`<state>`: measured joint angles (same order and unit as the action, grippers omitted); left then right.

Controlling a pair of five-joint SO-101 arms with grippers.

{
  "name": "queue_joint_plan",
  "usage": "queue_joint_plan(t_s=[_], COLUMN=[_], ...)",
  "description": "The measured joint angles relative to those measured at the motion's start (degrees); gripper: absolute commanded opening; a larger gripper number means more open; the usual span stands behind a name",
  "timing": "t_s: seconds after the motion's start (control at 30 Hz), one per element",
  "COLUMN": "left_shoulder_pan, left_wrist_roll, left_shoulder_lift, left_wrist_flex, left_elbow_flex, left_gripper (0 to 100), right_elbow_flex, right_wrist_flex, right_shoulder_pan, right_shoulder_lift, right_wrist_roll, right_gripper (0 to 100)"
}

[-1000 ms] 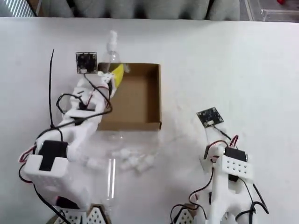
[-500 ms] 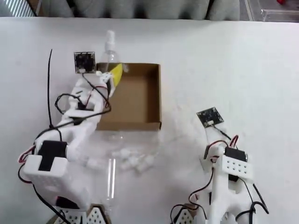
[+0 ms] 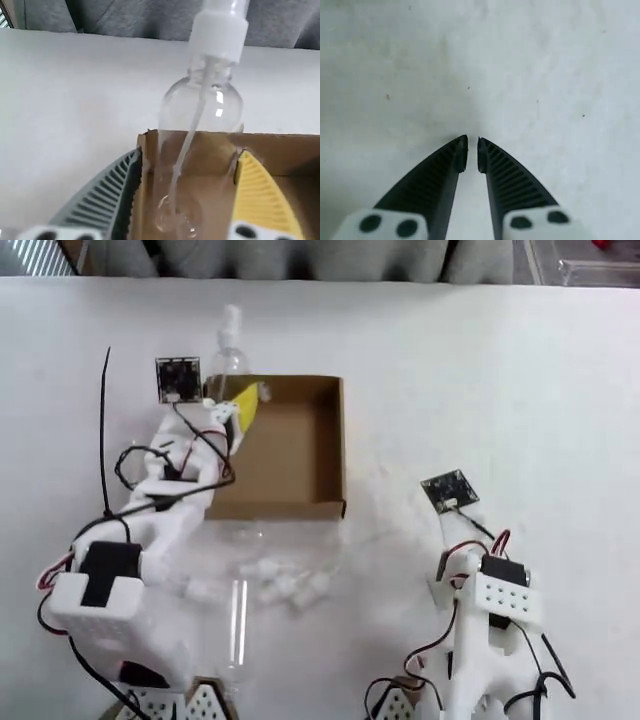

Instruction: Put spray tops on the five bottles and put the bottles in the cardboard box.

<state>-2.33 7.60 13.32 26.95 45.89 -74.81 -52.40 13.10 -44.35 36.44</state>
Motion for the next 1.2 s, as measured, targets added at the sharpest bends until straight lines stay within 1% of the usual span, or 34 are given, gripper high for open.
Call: queue_joint_plan(t_s=[0.37, 0.5, 0.6, 1.2], left_shoulder_pan=[-0.18, -0.18, -0.18, -0.18], left_wrist_roll=[0.00, 0.00, 0.00, 0.00], left_shoulder_lift=[0.00, 0.00, 0.00, -1.05], left_wrist_flex=[0.26, 3.34, 4.13, 3.52], left_elbow_flex=[0.70, 1.93, 2.02, 2.37], left_gripper=[28, 28, 28, 28], right_elbow_flex=[0.00, 0.00, 0.00, 0.00], right_wrist_flex=[0.53, 0.70, 0.70, 0.70], right_shoulder_pan=[0.00, 0.00, 0.00, 0.00], right_shoulder_lift=[0.00, 0.00, 0.00, 0.00], right_wrist_roll=[0.00, 0.00, 0.00, 0.00], right_gripper=[1.6, 1.6, 1.6, 1.6])
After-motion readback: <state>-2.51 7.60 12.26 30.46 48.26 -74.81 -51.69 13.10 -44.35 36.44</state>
